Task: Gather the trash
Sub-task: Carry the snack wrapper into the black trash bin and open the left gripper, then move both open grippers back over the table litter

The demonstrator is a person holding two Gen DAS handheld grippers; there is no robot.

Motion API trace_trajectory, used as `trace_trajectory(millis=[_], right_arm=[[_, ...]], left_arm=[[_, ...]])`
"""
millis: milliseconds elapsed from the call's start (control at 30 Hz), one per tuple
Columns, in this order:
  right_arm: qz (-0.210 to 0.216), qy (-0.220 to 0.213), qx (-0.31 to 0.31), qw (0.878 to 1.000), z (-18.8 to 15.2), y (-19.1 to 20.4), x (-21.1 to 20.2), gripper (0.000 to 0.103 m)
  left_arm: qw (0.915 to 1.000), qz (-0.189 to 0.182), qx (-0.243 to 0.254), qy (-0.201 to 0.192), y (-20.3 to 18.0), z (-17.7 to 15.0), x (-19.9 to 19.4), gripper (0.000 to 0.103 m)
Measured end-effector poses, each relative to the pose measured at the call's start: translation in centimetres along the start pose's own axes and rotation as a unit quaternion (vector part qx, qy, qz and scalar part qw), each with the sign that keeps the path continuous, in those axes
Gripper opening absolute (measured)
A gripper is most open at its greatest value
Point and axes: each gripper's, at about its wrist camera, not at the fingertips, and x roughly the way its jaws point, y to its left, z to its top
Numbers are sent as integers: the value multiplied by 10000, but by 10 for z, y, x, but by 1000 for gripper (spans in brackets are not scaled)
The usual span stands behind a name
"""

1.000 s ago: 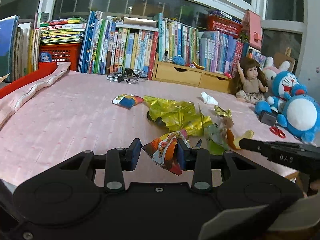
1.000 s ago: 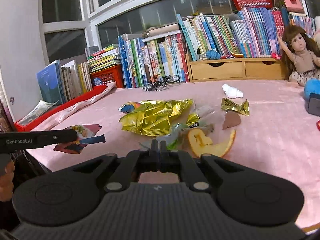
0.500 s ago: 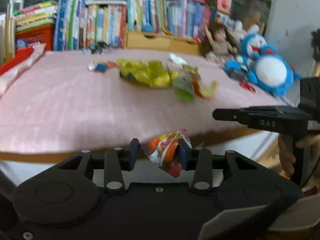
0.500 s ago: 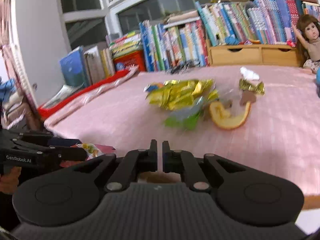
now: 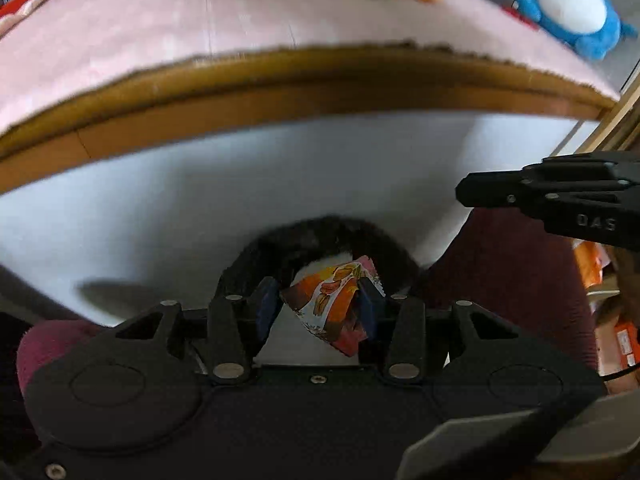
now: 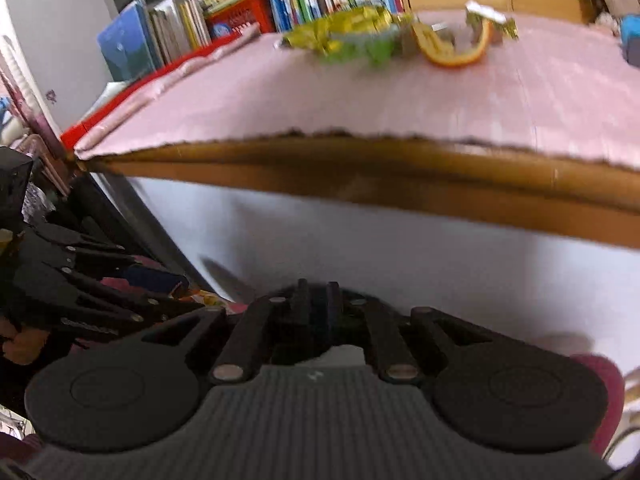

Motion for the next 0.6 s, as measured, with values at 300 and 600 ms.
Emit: trace_trajectory(millis=[300,600], right_arm=[[1,137,-9,9999,-5,0,6,38],[28,158,-14,9999,-3,2,10,42]], left_arm=[[9997,40,77,249,-5,3,18,51],[9992,97,87,367,-9,6,26,67]])
